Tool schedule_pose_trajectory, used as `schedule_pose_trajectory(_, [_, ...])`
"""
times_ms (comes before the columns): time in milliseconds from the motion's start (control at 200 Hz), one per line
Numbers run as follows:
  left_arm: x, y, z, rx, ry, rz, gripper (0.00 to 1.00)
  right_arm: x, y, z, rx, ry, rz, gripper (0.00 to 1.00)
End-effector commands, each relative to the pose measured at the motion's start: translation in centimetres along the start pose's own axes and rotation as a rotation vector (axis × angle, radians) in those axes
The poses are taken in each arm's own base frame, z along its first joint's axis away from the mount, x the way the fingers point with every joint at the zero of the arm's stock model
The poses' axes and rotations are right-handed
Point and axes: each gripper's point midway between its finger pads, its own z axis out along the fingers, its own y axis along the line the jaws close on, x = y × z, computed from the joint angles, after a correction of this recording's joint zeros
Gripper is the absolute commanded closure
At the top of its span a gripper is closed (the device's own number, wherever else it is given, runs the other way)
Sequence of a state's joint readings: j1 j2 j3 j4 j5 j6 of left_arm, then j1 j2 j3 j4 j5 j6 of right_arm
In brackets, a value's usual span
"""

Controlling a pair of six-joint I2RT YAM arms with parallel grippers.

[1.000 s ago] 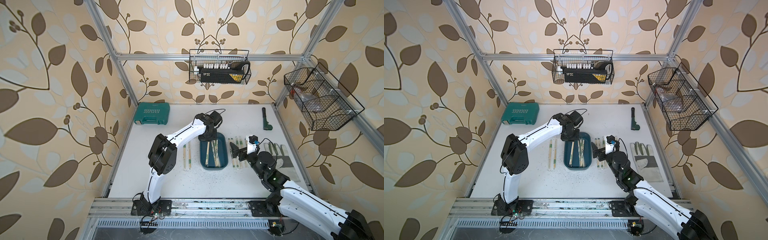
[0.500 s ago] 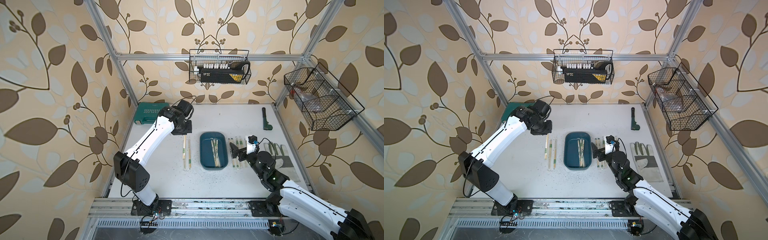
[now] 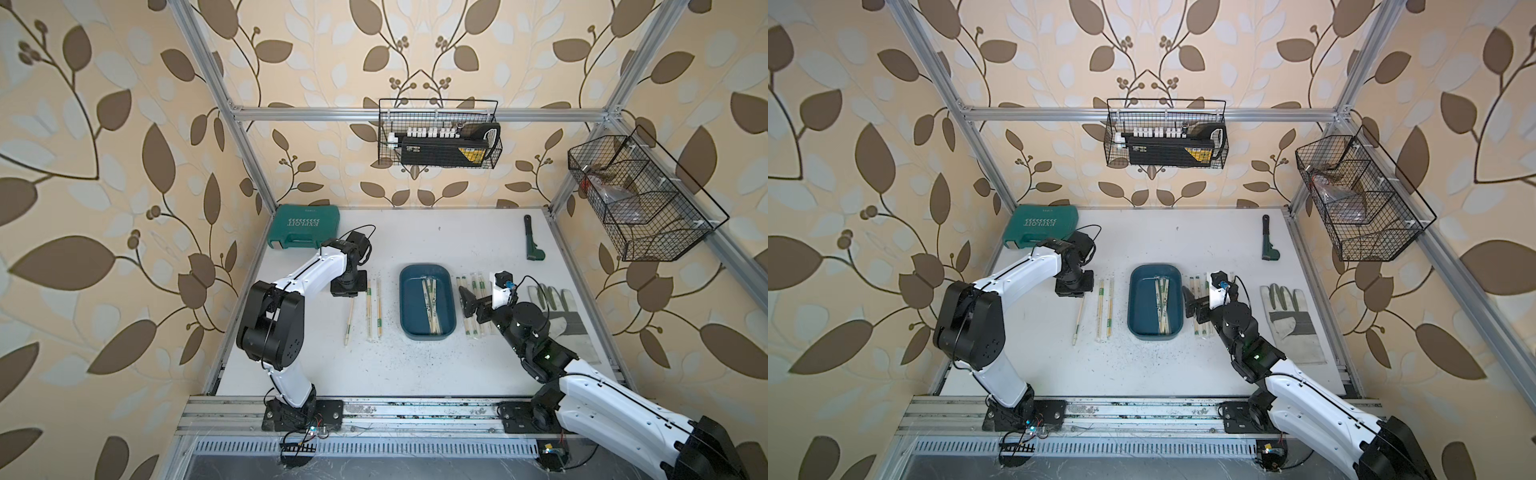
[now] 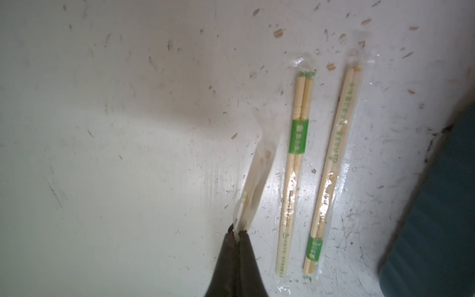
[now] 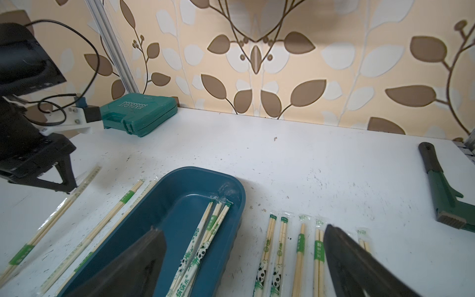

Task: Take the paired disposable chopsticks out of the storage box
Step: Place the paired disposable chopsticks at the center of the board.

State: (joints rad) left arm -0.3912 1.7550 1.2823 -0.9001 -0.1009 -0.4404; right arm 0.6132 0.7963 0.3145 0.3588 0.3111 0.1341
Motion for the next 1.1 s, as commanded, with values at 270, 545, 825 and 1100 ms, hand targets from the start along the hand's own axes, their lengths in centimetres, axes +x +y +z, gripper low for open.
schedule_pose_trajectory(270, [-2.5, -1.2, 3.7, 0.010, 0.028, -0.031, 1.00, -1.5, 0.2, -0.1, 0.001, -0.030, 0.017, 0.01])
schedule_pose_trajectory(545, [-3.1, -1.5, 4.7, 0.017, 0.053, -0.063, 1.00, -1.5, 0.2, -0.1, 0.000, -0.030, 0.017, 0.01])
schedule_pose_trajectory(825, [-3.9, -1.8, 0.8, 0.049, 0.000, -0.094, 0.70, -1.4, 0.4, 0.1, -0.006, -0.022, 0.014, 0.01])
schedule_pose_trajectory(1100, [-4.6, -7.5, -8.9, 0.148, -0.214, -0.011, 0.59, -1.9, -0.3, -0.4, 0.024, -0.041, 0.026, 0.02])
